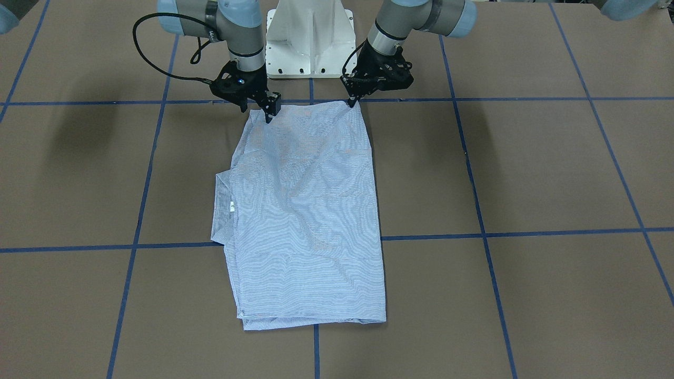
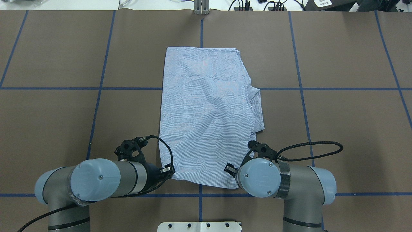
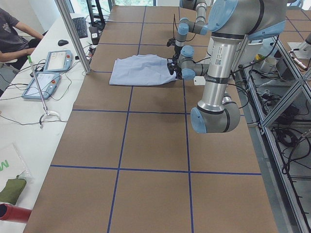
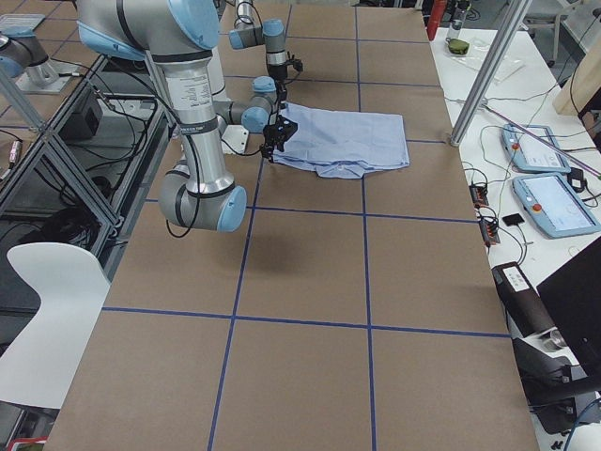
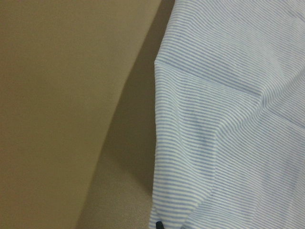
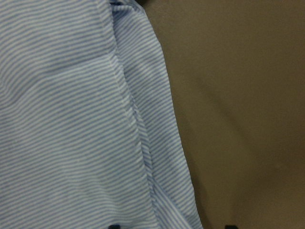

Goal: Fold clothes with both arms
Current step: 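Close both grippers on the shirt edge nearest the robot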

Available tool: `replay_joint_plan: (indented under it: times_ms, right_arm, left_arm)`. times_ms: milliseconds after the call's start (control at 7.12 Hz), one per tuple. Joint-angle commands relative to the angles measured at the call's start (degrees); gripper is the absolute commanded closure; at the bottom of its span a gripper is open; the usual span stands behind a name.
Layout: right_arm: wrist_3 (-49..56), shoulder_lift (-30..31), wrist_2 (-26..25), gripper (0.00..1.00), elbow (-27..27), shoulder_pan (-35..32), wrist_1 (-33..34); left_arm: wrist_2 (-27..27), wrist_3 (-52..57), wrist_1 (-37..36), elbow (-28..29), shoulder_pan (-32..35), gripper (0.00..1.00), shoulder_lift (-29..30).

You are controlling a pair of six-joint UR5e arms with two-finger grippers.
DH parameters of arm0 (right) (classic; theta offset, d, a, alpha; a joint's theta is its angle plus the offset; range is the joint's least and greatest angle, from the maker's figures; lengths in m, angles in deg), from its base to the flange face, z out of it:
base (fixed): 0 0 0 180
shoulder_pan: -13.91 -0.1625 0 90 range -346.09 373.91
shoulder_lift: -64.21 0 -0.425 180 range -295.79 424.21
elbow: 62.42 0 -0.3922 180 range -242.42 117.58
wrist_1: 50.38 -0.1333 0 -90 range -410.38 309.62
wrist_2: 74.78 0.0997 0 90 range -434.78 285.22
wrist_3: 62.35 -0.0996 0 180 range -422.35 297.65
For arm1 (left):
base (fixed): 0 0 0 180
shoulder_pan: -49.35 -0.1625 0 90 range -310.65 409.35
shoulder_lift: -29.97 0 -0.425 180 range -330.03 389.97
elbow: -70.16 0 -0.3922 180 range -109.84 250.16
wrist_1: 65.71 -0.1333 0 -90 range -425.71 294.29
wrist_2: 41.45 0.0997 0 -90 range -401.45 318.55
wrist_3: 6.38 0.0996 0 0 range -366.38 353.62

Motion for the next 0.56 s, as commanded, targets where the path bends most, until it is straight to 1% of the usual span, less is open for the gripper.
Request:
replay_joint_plan:
  times_ms: [0, 140, 281, 421]
  right_arm:
    - [0.1, 0.0, 0.0, 0.21, -0.2, 0.1, 0.1]
    - [0.1, 0.0, 0.0, 0.24, -0.3, 0.1, 0.1]
    - [0.0, 0.0, 0.0, 0.39, -0.3, 0.1, 0.1]
    - [0.0, 0.0, 0.0, 0.59, -0.3, 0.1, 0.1]
  left_arm:
    - [0.0, 0.0, -0.1, 0.0, 0.0, 1.00, 0.0]
    - [0.1, 0.0, 0.0, 0.0, 0.0, 1.00, 0.0]
    - [0.1, 0.0, -0.1, 0.0, 0.0, 1.00, 0.0]
    - [0.1, 0.0, 0.0, 0.0, 0.0, 1.00, 0.0]
